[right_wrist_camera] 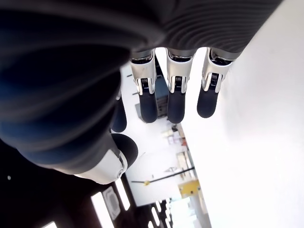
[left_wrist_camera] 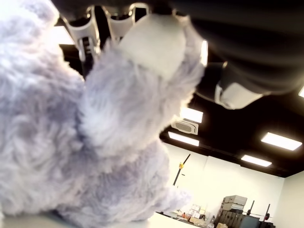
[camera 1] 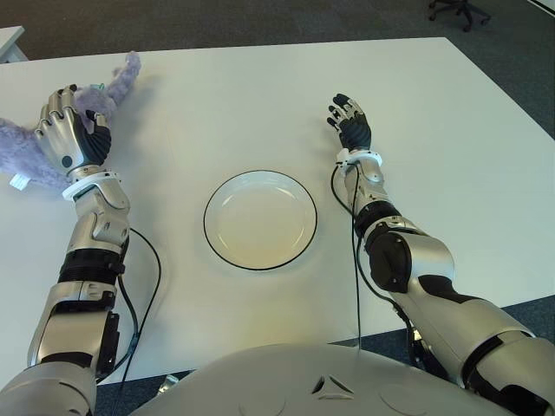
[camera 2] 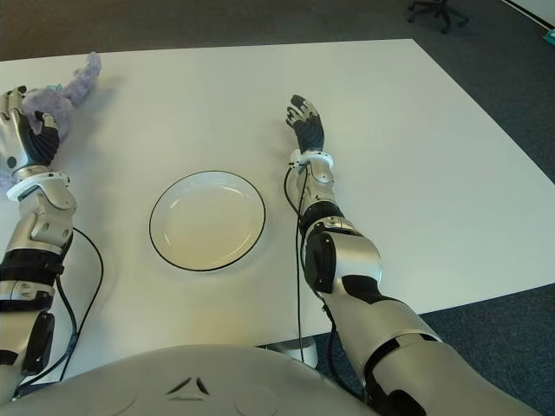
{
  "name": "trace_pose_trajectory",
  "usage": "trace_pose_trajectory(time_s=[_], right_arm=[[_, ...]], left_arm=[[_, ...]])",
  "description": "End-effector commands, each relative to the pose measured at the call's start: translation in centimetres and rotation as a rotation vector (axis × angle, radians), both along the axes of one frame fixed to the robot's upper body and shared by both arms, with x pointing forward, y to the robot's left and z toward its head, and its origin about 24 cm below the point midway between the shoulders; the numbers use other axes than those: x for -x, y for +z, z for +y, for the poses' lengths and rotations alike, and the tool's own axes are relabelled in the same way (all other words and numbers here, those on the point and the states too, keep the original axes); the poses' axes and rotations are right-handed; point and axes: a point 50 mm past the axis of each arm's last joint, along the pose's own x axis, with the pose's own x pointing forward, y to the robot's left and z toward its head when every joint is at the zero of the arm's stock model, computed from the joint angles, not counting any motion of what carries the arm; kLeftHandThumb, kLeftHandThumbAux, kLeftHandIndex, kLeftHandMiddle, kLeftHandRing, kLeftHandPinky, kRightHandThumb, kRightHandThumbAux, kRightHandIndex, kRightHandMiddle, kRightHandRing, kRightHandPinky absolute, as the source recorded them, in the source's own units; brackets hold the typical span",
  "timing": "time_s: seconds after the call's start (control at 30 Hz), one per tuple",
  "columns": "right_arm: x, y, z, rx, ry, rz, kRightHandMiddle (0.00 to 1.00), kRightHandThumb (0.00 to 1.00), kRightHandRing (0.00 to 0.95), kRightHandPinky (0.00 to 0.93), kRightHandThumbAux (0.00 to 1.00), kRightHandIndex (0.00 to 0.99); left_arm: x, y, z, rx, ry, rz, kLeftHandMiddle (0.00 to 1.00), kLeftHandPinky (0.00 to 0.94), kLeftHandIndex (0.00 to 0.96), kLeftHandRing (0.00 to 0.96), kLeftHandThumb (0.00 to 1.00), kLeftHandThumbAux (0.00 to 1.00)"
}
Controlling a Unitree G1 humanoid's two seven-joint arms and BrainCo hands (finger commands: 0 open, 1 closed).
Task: Put the doll into the plate.
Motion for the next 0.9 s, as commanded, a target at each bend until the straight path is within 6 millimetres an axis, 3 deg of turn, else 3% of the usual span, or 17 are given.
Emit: trace_pose_trajectory(time_s=[0.03,0.5,0.9], right_arm=[[1.44,-3.08,-0.05,-0.023,-0.006,0.12,0.158,0.688,0.134,0.153,0.772,0.193],[1.39,-2.96,-0.08,-0.021,-0.003,0.113,0.153,0.695,0.128,0.148,0.78,0.192],[1.36,-2.91,-0.18,-0.005,-0.011,0.113,0.16,0.662,0.137,0.155,0.755,0.213]], left_arm=[[-0.29,-0.32,-0.05,0.028,-0.015,0.033,0.186,0.271,0.151,0.212,0.666,0.392],[-0.53,-0.81,0.2,0.06,0.01,0.082,0.179,0.249,0.138,0.2,0.608,0.374],[-0.82,-1.17,0.69,0.131,0.069,0.121,0.164,0.255,0.121,0.196,0.726,0.37]])
